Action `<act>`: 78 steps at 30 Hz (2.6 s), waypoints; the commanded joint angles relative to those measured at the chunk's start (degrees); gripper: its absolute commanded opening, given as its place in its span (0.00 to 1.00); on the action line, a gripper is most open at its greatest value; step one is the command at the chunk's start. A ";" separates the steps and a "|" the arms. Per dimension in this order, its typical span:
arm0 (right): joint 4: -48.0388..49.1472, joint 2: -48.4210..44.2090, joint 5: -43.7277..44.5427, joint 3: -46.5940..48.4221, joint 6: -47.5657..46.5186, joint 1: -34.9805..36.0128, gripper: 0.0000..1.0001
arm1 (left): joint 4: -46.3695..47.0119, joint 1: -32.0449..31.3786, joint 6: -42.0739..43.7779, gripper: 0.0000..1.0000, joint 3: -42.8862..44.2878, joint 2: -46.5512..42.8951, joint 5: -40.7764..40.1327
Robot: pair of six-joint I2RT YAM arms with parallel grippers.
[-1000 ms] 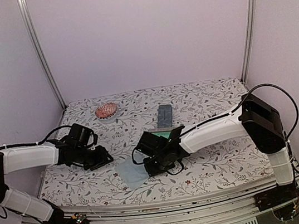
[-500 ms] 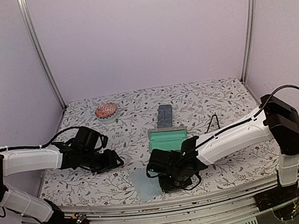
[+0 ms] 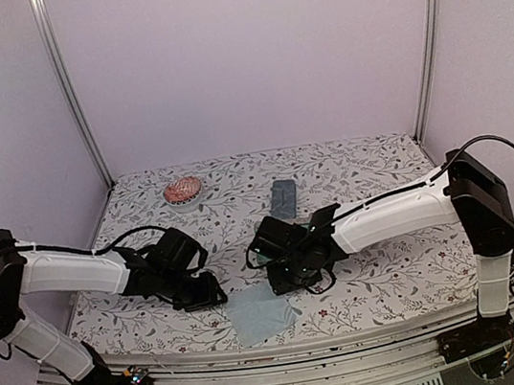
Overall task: Organize the sunglasses
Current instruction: Move the glasses cleaning cloth to the center of the board, then fold the glasses cleaning cloth at the center of the board.
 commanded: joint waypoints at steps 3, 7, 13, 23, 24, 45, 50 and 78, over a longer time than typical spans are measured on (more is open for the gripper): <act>5.33 5.79 0.20 4.24 -9.17 -1.91 0.37 | -3.29 -2.34 -2.47 0.36 3.46 4.53 -1.68; 6.35 7.82 -0.27 5.18 -11.05 -2.44 0.33 | -3.27 -2.65 -2.87 0.33 4.20 6.44 -1.42; 7.78 9.70 -1.86 5.24 -12.56 -2.88 0.28 | -3.23 -2.66 -2.45 0.29 5.43 8.52 -2.26; 8.74 10.48 -2.06 4.80 -12.79 -3.31 0.23 | -3.77 -2.38 -0.69 0.13 6.83 9.79 -2.60; 8.72 10.48 -1.85 4.80 -12.72 -3.39 0.22 | -3.86 -2.36 -0.60 0.11 6.83 9.63 -2.90; 15.83 5.91 0.92 1.54 -13.82 -4.15 0.02 | -2.67 2.84 9.90 0.00 11.49 8.26 -3.16; 20.50 2.45 -0.22 -2.70 -14.24 -4.15 0.02 | -2.61 2.87 11.03 0.00 10.59 6.22 -2.31; 28.49 -7.67 -12.26 -17.77 -12.42 -3.12 0.02 | -1.74 0.39 12.86 0.00 3.24 1.28 5.44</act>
